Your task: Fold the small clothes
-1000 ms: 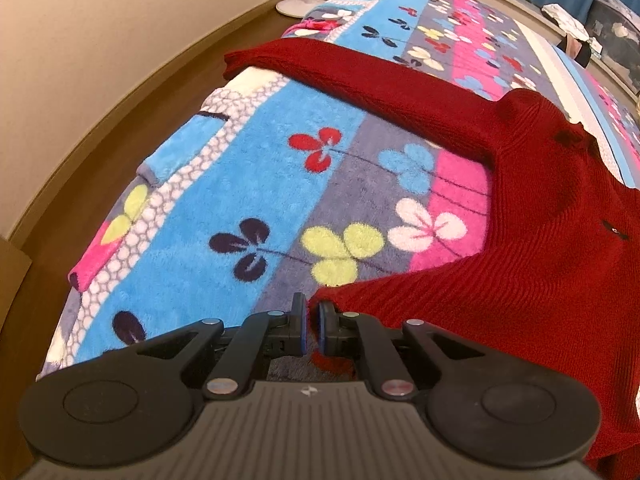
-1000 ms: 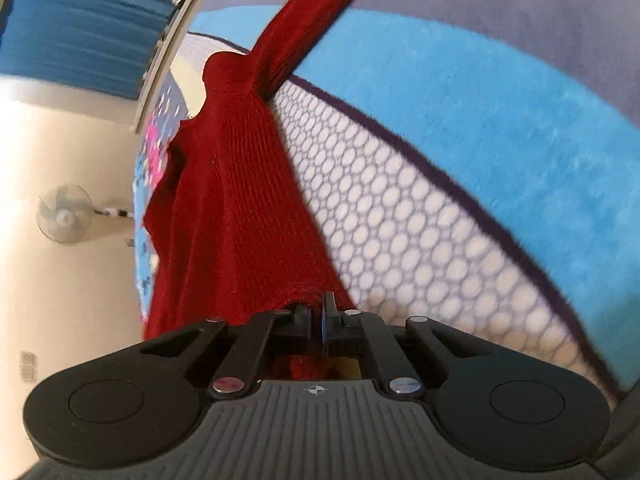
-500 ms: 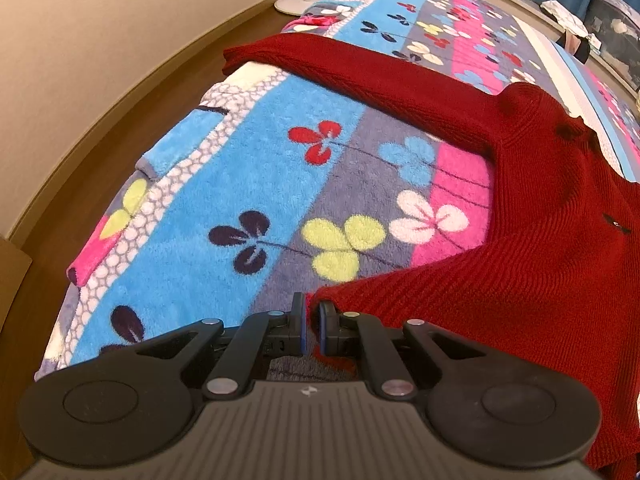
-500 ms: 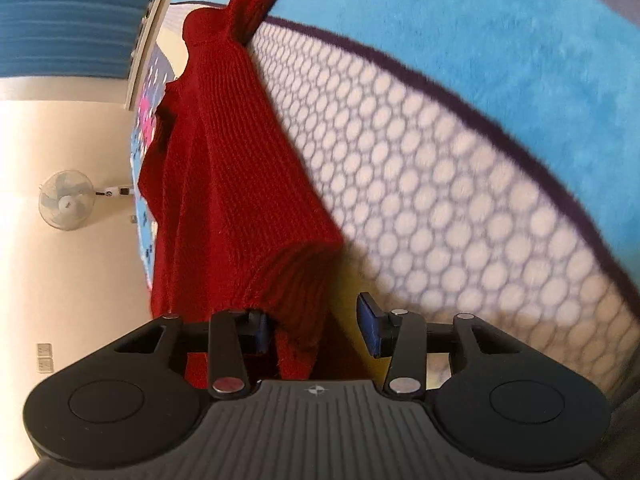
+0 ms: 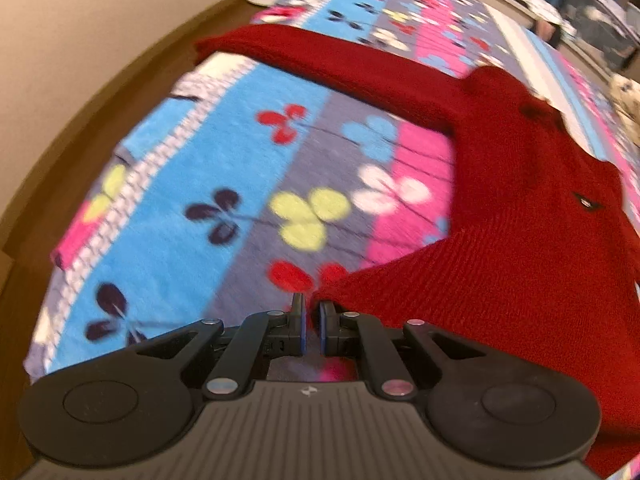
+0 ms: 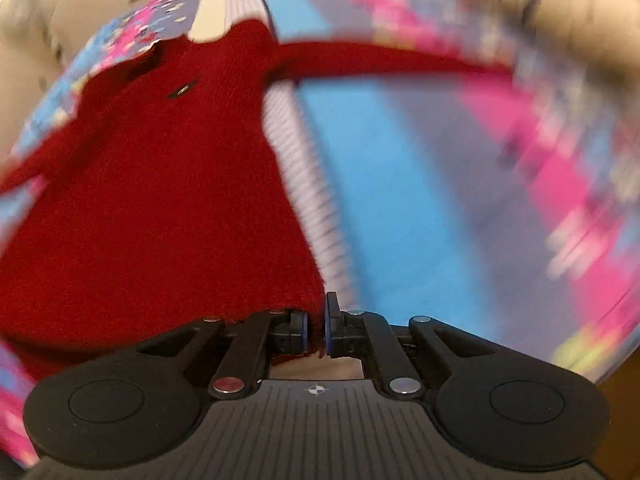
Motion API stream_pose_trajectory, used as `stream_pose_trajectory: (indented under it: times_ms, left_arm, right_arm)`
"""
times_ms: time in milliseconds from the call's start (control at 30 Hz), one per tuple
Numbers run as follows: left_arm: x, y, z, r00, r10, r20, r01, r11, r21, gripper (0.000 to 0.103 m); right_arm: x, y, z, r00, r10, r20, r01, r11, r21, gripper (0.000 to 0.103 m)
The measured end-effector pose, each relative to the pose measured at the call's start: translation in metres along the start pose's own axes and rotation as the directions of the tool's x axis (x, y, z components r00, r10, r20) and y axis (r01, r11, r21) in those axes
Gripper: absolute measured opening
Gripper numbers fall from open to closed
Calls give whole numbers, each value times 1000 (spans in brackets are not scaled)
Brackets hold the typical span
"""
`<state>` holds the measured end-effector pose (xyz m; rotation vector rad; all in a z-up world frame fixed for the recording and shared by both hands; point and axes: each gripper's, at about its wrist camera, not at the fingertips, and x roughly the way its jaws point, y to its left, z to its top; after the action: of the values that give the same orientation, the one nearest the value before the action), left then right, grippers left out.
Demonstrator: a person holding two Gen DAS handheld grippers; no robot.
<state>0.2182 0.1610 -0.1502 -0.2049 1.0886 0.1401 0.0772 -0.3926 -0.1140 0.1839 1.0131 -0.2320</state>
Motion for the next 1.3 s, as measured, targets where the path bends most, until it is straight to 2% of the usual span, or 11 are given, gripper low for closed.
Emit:
stream_pose_trajectory:
  times_ms: [200, 400, 567, 700, 800, 900, 1000, 1067, 1100, 1133, 1300]
  left_arm:
    - [19, -38, -42, 998, -10, -69, 19, 991, 135, 10]
    - [32, -48, -85, 1000, 21, -6, -19, 957, 290, 16]
    - [37, -37, -86, 998, -57, 40, 42, 954, 296, 17]
    - [36, -45, -80, 993, -107, 50, 81, 926, 369, 17]
    - [35, -42, -76, 974, -226, -37, 225, 914, 338, 19]
    - [34, -45, -80, 940, -324, -106, 341, 891, 300, 60]
    - [37, -60, -84, 960, -273, -66, 279, 896, 345, 68]
    - [39, -62, -79, 967, -248, -59, 254, 920, 297, 58]
    - [37, -64, -77, 975, -215, -55, 222, 933, 284, 14]
    - [33, -65, -73, 973, -216, -83, 230, 934, 272, 3]
    - [-36, -48, -66, 981, -195, 9, 183, 937, 298, 3]
  right_arm:
    - [36, -33, 6, 995, -89, -45, 90, 996, 17, 7]
    - [68, -48, 1, 992, -73, -101, 83, 992, 95, 7]
    - [77, -45, -6, 992, -58, -108, 71, 990, 119, 7]
    - [89, -44, -13, 990, -42, -135, 64, 985, 159, 8]
    - [91, -45, -15, 990, -45, -130, 70, 978, 195, 8]
    - [88, -47, -16, 989, -33, -147, 63, 978, 201, 9]
    - [86, -48, -18, 987, -20, -159, 55, 975, 217, 12]
    - [87, -47, -19, 987, -25, -158, 61, 972, 226, 12]
    - [87, -45, -19, 987, -30, -159, 66, 973, 221, 10]
    - [85, -42, -18, 985, -31, -169, 68, 974, 216, 8]
    - [42, -24, -7, 995, -23, -95, 34, 992, 118, 7]
